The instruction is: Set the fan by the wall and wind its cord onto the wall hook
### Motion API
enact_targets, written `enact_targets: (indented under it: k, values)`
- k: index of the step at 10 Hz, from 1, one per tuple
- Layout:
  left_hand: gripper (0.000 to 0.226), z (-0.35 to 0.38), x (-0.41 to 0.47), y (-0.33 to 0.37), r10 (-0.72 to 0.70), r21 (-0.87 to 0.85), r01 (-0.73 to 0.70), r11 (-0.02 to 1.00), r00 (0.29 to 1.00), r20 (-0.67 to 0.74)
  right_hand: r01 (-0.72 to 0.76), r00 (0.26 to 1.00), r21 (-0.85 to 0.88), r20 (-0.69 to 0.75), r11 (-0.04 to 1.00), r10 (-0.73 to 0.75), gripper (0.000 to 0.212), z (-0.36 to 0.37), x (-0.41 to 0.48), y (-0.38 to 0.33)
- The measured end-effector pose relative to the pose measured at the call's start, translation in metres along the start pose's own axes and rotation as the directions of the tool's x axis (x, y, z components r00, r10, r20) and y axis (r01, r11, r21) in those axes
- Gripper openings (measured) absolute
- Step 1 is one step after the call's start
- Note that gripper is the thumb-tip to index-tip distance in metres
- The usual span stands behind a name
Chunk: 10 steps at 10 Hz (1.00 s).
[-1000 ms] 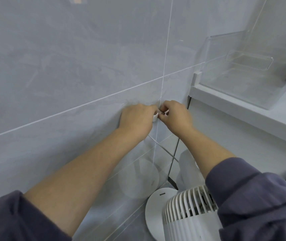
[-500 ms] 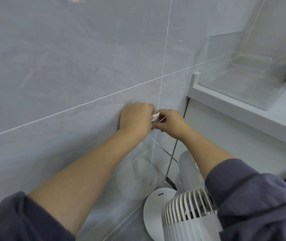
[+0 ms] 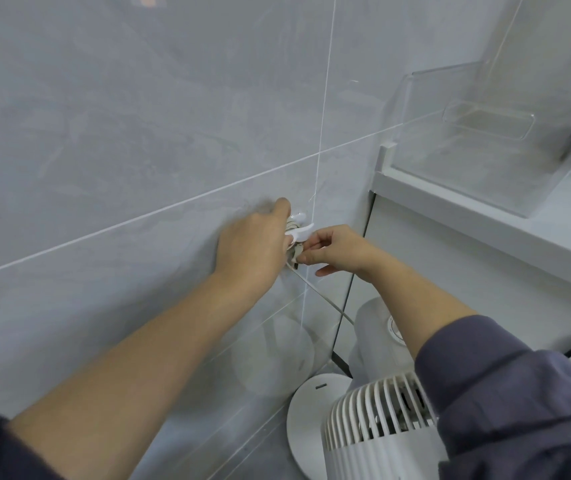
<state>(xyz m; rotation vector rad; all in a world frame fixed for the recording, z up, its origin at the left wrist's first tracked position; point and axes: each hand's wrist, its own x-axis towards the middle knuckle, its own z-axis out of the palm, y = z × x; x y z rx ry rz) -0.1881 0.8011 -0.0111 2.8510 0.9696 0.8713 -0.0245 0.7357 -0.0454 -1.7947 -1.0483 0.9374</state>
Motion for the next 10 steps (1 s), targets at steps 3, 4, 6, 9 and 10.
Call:
enact_targets:
  k: [3,4,6,9,10]
  values:
    - [0.018,0.002,-0.025,-0.020,-0.016,-0.070,0.016,0.997,1.000,-0.006,-0.022,1.000,-0.167,-0.021,0.986,0.018,0.015,-0.009,-0.002,-0.010]
    - [0.017,0.001,-0.028,-0.021,-0.023,-0.098,0.021,0.995,1.000,-0.015,-0.051,0.999,-0.247,0.001,0.968,0.053,0.018,-0.007,-0.004,-0.015]
    - [0.014,-0.005,-0.032,-0.017,-0.052,-0.108,0.049,0.993,0.998,-0.025,-0.097,0.995,-0.325,0.001,0.941,0.102,0.049,0.001,-0.014,-0.025]
    - [0.012,-0.022,-0.043,-0.006,-0.079,-0.168,0.086,0.982,0.996,0.046,-0.128,0.988,-0.453,0.014,0.882,0.151,0.040,0.012,-0.038,-0.035]
    - [0.013,-0.021,-0.046,-0.006,-0.101,-0.148,0.108,0.983,0.994,0.051,-0.123,0.990,-0.527,-0.010,0.841,0.138,0.051,0.015,-0.044,-0.033]
